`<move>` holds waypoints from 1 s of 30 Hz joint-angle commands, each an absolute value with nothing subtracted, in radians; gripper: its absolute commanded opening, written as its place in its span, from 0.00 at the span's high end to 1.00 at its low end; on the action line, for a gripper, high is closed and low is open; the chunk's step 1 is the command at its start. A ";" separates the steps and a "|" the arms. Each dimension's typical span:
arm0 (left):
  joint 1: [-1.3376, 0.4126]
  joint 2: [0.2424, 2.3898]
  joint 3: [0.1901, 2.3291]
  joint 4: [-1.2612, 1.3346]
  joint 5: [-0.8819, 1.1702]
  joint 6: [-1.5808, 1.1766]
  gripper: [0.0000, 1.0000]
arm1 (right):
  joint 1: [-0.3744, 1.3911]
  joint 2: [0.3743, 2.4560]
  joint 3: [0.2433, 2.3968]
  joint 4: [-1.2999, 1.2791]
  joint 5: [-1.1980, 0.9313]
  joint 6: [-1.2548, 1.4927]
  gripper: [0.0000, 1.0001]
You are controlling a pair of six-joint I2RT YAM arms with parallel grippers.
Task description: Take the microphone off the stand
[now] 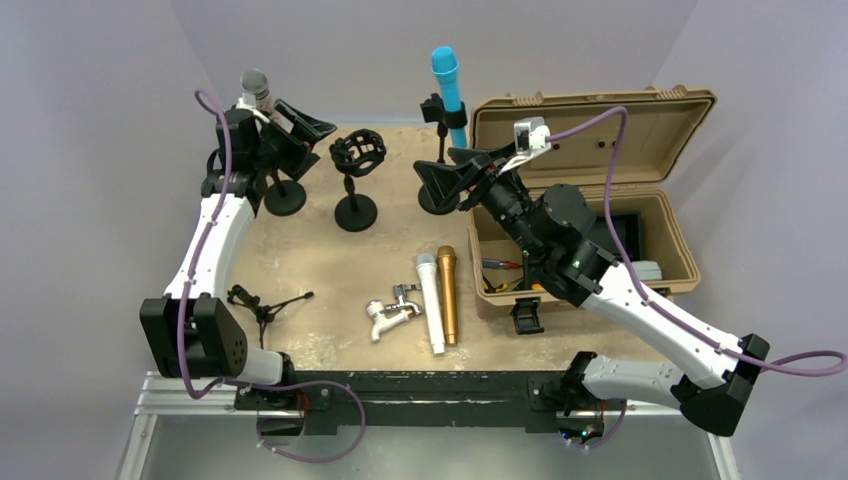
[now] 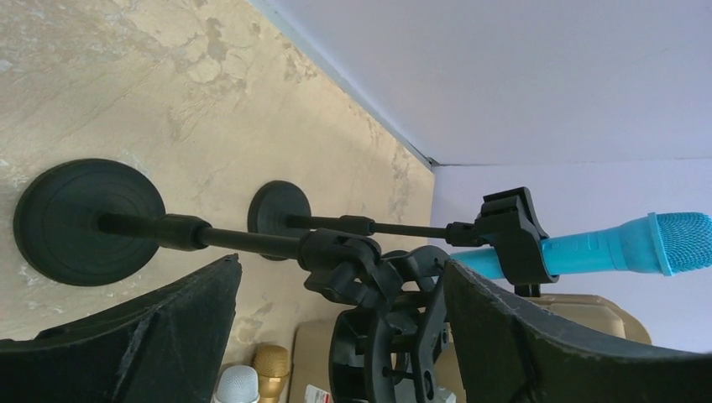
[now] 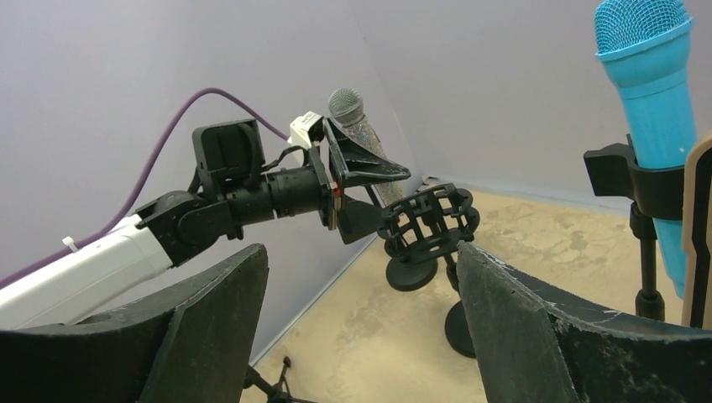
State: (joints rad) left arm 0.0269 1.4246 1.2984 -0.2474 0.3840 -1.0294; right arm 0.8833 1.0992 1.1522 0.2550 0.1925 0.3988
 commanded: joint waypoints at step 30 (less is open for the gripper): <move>-0.060 1.414 1.184 -0.331 0.208 -0.982 0.36 | 0.884 1.060 1.083 0.291 0.228 0.425 0.19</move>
State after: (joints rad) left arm -0.0341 1.4117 1.2171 -0.2382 0.2974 -1.0122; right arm 0.8833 1.0885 1.0973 0.2562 0.1993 0.4107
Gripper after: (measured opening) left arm 0.653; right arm 0.812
